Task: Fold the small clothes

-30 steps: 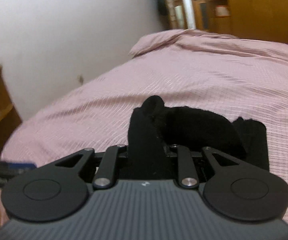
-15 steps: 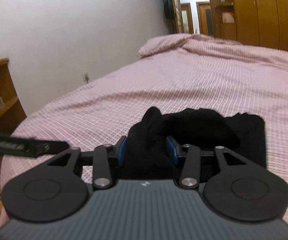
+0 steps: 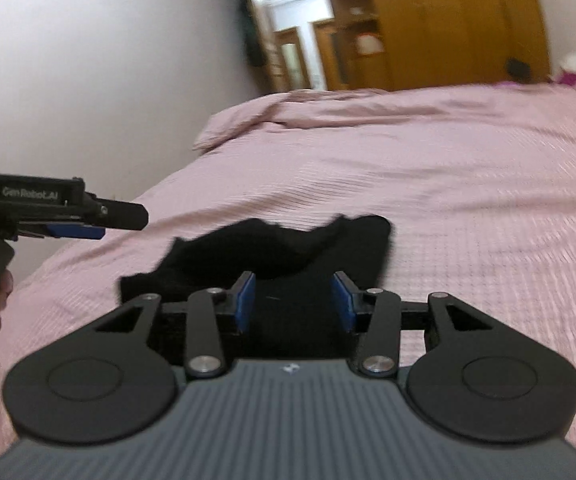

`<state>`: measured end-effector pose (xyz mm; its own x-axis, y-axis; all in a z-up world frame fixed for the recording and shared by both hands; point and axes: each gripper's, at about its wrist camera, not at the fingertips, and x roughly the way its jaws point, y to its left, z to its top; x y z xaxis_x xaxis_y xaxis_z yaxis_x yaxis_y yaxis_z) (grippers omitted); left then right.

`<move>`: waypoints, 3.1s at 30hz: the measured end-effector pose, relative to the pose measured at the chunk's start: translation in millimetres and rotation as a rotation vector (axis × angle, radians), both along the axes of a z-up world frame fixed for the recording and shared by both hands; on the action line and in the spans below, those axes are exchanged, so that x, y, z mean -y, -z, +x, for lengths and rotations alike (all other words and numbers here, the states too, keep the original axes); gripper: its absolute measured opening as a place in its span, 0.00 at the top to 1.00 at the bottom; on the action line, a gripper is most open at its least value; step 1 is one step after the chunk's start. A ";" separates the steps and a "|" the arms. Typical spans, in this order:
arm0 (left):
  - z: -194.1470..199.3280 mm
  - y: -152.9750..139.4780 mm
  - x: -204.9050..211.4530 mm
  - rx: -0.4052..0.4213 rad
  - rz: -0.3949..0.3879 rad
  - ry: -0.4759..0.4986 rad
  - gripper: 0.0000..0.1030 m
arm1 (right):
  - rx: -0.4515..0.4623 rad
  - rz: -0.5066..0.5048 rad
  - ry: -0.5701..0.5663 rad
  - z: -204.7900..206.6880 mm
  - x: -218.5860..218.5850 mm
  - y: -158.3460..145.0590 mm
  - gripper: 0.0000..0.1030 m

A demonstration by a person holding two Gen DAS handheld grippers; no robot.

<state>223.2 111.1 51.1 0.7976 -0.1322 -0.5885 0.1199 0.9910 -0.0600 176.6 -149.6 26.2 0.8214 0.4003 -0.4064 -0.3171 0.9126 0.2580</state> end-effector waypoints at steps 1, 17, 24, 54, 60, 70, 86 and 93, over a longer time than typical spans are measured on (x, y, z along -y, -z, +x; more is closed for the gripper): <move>7.2 4.1 8.1 -0.010 0.026 0.016 0.15 | -0.005 0.002 0.014 1.0 3.1 3.4 0.55; 68.7 56.6 12.0 0.017 0.071 -0.027 0.89 | -0.044 0.071 0.079 7.5 30.1 26.4 0.55; 84.3 91.3 -34.6 -0.071 0.066 -0.161 0.88 | -0.061 0.071 0.024 11.3 13.0 34.7 0.55; -39.0 92.9 -22.7 -0.002 0.216 -0.276 0.20 | -0.093 -0.006 0.069 5.5 2.5 31.8 0.55; -35.5 99.0 -31.6 -0.021 0.203 -0.295 0.19 | -0.166 -0.009 0.001 11.8 -18.7 49.0 0.55; -41.3 82.9 -41.8 -0.041 0.086 -0.285 0.18 | -0.172 0.013 0.001 9.6 -12.5 51.1 0.55; -17.8 52.5 -33.7 -0.099 -0.122 -0.177 0.15 | -0.171 0.169 0.019 36.0 13.1 30.3 0.32; 7.4 74.8 -41.5 -0.201 -0.155 -0.204 0.11 | -0.226 0.178 -0.027 60.4 10.0 45.1 0.32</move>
<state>230.6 152.5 -23.7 0.6870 -0.0823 -0.7220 -0.1093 0.9706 -0.2147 237.0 -159.6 -18.9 0.7056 0.5026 -0.4994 -0.2571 0.8384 0.4805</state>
